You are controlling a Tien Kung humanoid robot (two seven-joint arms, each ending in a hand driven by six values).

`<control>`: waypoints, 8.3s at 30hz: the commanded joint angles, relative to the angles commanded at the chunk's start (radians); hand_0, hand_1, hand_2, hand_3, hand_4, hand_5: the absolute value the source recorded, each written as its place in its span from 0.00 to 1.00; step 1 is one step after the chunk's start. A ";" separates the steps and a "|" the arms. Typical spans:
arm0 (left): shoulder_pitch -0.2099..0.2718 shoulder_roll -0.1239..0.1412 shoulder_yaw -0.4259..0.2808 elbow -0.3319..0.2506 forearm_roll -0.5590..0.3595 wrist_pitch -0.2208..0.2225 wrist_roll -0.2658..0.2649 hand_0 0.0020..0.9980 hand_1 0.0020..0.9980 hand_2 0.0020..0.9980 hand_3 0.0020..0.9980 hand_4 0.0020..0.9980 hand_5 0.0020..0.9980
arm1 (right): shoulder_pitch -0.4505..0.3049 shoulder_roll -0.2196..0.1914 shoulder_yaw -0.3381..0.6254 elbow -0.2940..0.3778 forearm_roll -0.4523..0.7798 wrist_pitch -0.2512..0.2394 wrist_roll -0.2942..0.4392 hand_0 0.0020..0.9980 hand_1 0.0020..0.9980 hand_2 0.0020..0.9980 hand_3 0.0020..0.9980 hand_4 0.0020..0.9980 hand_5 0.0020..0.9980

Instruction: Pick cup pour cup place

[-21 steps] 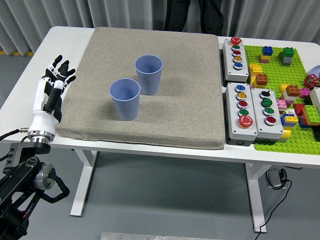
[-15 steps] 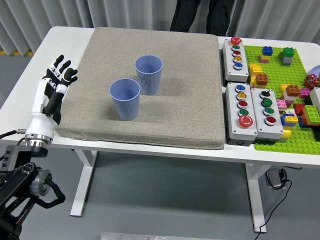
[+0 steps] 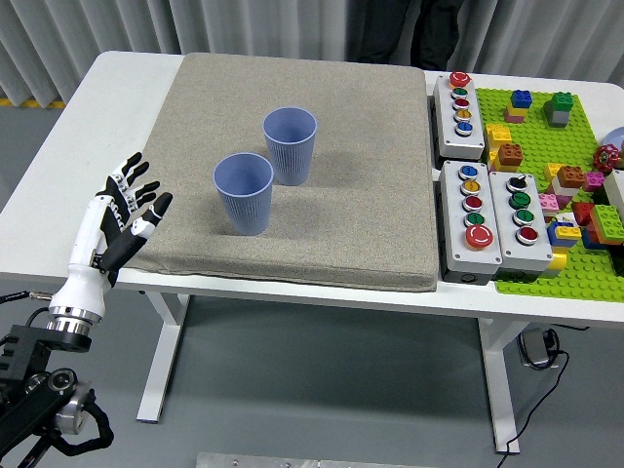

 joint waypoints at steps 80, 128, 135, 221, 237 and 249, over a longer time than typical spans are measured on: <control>-0.390 -0.240 0.136 0.564 0.358 -0.023 0.104 0.86 0.89 1.00 1.00 0.97 0.45 | 0.013 -0.003 -0.016 0.000 0.034 -0.007 0.002 0.70 0.66 0.61 0.60 0.01 0.38; -0.459 -0.257 0.166 0.612 0.313 0.014 0.079 0.64 0.60 0.64 0.69 0.95 0.44 | 0.019 -0.006 -0.023 0.000 0.042 -0.007 0.002 0.70 0.66 0.61 0.60 0.02 0.38; -0.460 -0.260 0.173 0.614 0.305 0.012 0.075 0.62 0.58 0.59 0.63 0.94 0.43 | 0.020 -0.006 -0.022 0.000 0.041 -0.007 0.002 0.70 0.66 0.61 0.60 0.02 0.38; -0.972 0.011 0.404 0.629 0.982 -0.350 0.453 0.47 0.46 0.48 0.48 0.84 0.28 | 0.035 -0.026 -0.046 -0.003 0.091 -0.019 0.006 0.70 0.66 0.61 0.60 0.02 0.37; -1.047 0.019 0.489 0.615 1.052 -0.402 0.489 0.47 0.46 0.48 0.48 0.83 0.28 | 0.038 -0.029 -0.049 -0.003 0.097 -0.020 0.007 0.70 0.66 0.61 0.60 0.02 0.37; -1.092 0.026 0.539 0.620 1.063 -0.418 0.498 0.47 0.46 0.48 0.48 0.82 0.26 | 0.039 -0.030 -0.050 -0.002 0.096 -0.020 0.005 0.70 0.66 0.61 0.60 0.03 0.37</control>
